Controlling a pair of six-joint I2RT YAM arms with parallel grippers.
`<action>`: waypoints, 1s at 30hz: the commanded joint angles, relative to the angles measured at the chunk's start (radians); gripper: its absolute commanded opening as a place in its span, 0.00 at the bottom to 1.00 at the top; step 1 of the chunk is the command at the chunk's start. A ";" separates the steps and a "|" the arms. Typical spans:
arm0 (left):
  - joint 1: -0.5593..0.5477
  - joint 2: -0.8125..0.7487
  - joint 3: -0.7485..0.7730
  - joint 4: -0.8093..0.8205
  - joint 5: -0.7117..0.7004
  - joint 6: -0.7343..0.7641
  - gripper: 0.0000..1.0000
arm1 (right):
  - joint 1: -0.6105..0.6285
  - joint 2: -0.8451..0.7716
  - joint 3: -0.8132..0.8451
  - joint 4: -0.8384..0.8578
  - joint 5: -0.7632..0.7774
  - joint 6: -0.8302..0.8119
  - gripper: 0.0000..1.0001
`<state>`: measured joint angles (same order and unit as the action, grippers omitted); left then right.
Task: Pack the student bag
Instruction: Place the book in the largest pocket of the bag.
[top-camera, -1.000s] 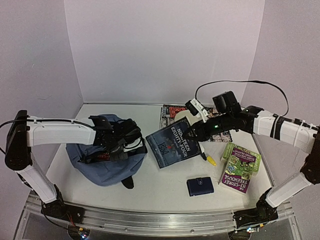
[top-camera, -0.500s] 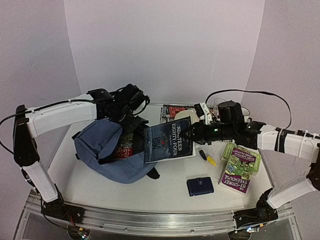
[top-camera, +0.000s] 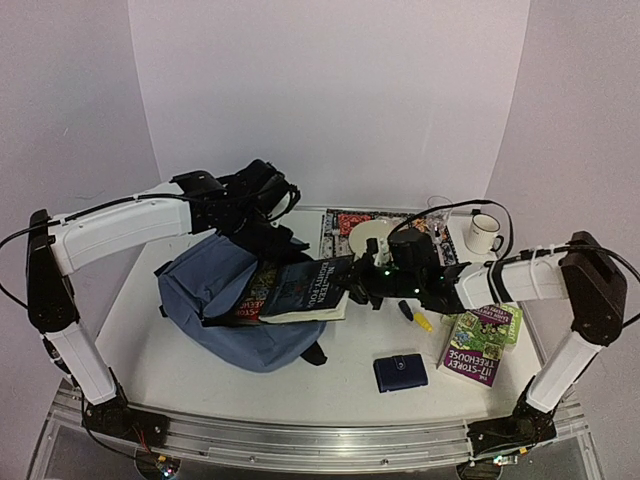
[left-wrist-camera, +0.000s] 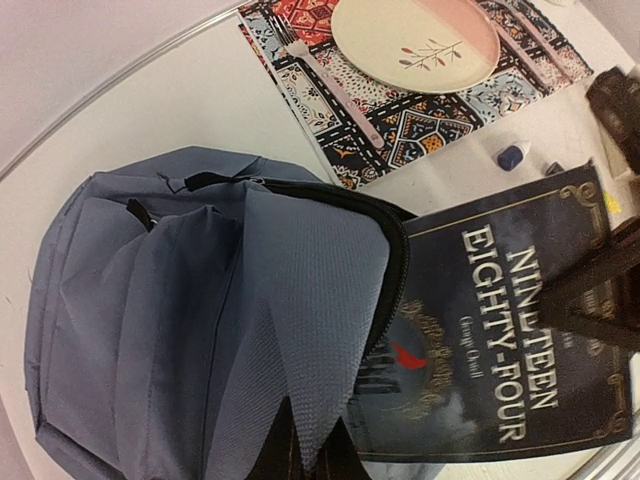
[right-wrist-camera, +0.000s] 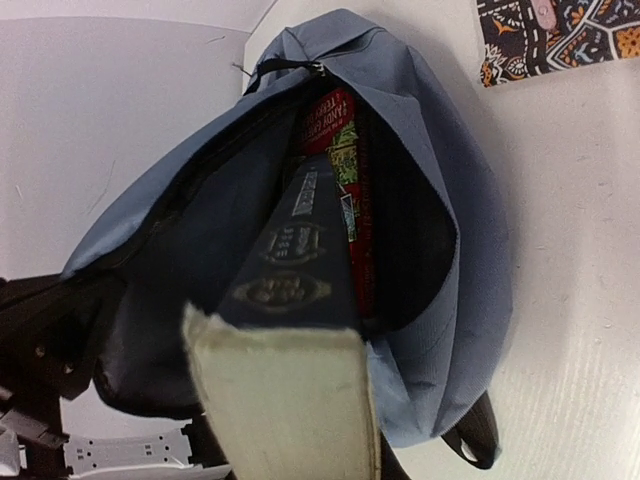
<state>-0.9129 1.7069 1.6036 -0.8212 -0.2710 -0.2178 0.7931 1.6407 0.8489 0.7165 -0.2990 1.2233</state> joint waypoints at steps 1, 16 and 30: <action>0.007 -0.016 0.088 0.032 0.065 -0.095 0.00 | 0.048 0.035 0.130 0.274 0.104 0.108 0.00; 0.032 -0.012 0.183 0.034 0.330 -0.212 0.00 | 0.119 0.220 0.290 0.333 0.358 0.126 0.00; 0.047 -0.040 0.077 0.100 0.301 -0.277 0.00 | 0.291 0.377 0.409 0.019 0.690 0.088 0.08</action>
<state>-0.8757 1.7073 1.6959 -0.8027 0.0580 -0.4744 1.0523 2.0327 1.1988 0.7673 0.3006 1.3465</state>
